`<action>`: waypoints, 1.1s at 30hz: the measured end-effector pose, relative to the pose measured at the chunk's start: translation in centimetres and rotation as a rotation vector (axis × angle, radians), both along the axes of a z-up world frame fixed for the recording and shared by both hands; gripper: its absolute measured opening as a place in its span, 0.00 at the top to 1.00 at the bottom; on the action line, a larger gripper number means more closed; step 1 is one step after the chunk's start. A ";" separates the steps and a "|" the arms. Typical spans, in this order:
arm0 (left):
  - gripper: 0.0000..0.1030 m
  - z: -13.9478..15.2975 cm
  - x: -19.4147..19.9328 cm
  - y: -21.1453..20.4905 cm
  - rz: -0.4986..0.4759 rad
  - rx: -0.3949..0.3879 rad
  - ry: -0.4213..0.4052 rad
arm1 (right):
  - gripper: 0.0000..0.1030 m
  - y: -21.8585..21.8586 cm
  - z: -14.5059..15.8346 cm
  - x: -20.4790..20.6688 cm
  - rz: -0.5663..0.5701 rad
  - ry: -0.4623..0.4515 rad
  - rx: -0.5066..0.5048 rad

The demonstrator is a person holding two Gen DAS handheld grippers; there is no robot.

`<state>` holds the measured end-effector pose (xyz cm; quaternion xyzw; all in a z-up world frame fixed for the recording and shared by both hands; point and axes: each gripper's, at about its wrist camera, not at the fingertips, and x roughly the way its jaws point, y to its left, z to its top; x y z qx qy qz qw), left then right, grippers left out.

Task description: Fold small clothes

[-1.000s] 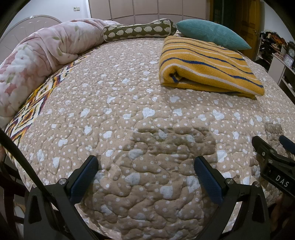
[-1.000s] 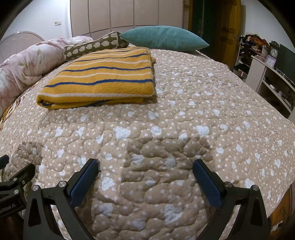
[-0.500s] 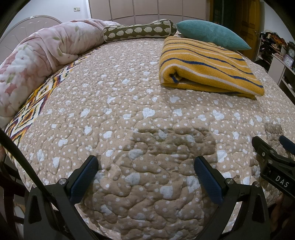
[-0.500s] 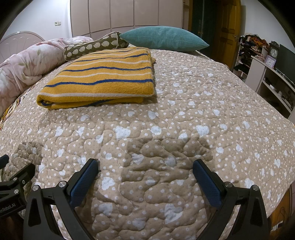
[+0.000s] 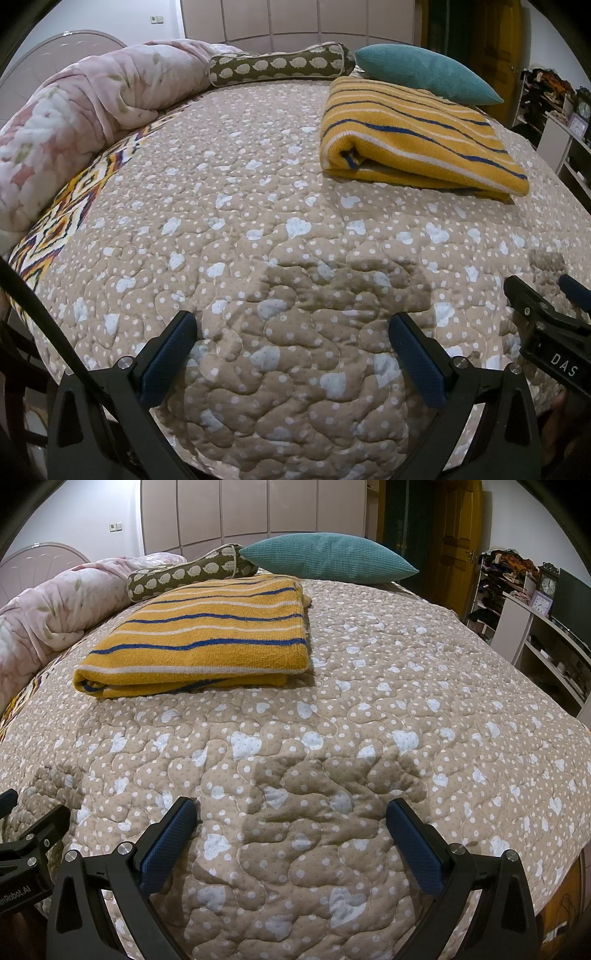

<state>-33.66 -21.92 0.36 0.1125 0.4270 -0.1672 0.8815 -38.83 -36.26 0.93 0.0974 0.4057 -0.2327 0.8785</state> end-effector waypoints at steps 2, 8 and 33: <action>0.00 0.0 -0.1 0.0 -0.001 0.001 -0.001 | 0.00 0.0 0.0 0.0 0.000 0.000 0.000; 0.00 0.0 0.1 -0.1 0.000 0.000 -0.004 | 0.00 0.0 0.0 0.0 0.000 0.000 0.000; 0.00 -0.1 0.0 0.0 0.001 -0.006 -0.008 | 0.00 0.0 -0.1 0.0 0.000 -0.002 -0.002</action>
